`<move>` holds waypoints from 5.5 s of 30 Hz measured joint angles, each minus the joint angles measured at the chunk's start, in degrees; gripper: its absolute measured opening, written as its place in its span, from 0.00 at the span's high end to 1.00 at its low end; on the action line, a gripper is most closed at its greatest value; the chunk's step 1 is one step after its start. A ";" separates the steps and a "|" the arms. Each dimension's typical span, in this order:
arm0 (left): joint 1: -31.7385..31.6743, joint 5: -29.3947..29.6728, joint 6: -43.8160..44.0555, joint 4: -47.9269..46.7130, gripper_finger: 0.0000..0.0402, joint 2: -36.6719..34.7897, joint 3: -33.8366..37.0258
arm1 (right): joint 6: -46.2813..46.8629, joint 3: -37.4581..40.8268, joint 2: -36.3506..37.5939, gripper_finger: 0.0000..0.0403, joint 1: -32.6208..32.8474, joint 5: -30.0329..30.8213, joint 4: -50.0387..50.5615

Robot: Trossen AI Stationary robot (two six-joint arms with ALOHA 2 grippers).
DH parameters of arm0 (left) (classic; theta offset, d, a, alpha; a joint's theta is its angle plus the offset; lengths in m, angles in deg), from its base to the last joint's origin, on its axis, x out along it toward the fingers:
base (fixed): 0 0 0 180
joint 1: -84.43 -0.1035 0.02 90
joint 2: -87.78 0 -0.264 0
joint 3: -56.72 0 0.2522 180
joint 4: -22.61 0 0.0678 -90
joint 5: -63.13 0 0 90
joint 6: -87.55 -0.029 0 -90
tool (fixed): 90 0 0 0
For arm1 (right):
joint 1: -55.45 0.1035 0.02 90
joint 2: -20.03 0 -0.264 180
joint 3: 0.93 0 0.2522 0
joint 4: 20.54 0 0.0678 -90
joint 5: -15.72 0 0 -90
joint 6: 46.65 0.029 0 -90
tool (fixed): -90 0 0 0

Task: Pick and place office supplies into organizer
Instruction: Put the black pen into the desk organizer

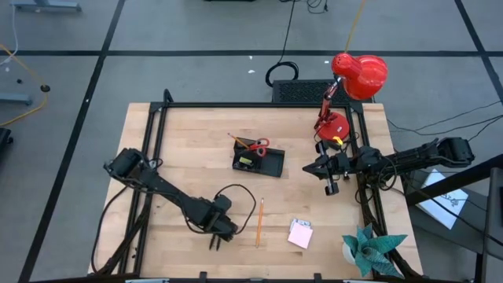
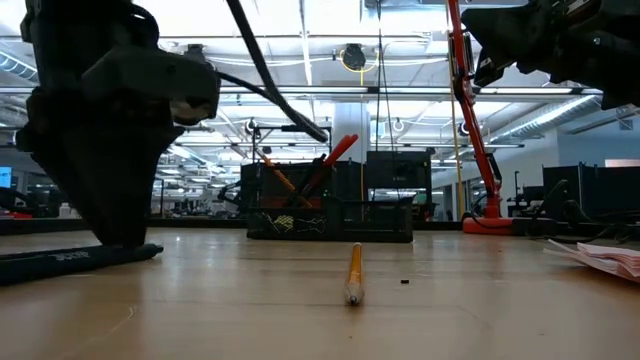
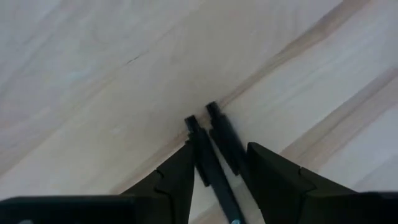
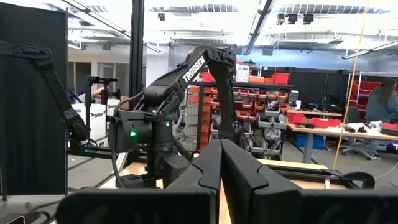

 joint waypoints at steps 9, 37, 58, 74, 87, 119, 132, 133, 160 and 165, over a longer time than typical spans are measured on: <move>1.00 -0.97 -0.67 0.10 0.62 -0.09 2.78 | -0.10 0.00 -0.01 0.99 0.00 -0.02 0.01; 2.27 0.60 -16.84 -1.31 0.61 0.44 -2.72 | -0.19 0.00 -0.02 0.99 0.00 -0.02 0.17; 2.17 2.11 -16.90 -9.85 0.57 0.26 -4.46 | -0.17 0.00 -0.02 0.99 0.00 0.00 0.17; 3.82 3.96 -13.74 -4.81 0.57 0.23 -0.17 | -0.19 0.00 -0.02 0.99 0.00 0.00 0.43; 3.82 2.66 -14.93 2.15 0.57 -0.28 5.52 | -0.20 0.00 -0.02 0.99 -0.01 0.01 0.44; 4.39 18.60 -35.63 4.53 0.86 -1.28 6.31 | 1.30 0.00 -0.02 0.99 0.00 0.11 0.41; 0.69 54.54 -43.57 3.41 0.86 -15.48 5.94 | 1.52 0.00 -0.09 0.99 0.00 0.17 0.35; 0.07 56.35 -45.06 3.66 0.86 -16.86 6.10 | 1.51 0.00 -0.07 0.99 0.00 0.15 0.23; -39.79 -14.65 -94.64 78.91 0.85 -26.35 24.30 | 1.28 0.02 -0.17 0.99 0.09 0.15 -0.01; -42.96 -17.70 -93.84 81.12 0.85 -19.96 24.32 | 0.86 0.02 -0.17 0.99 0.09 0.21 -0.01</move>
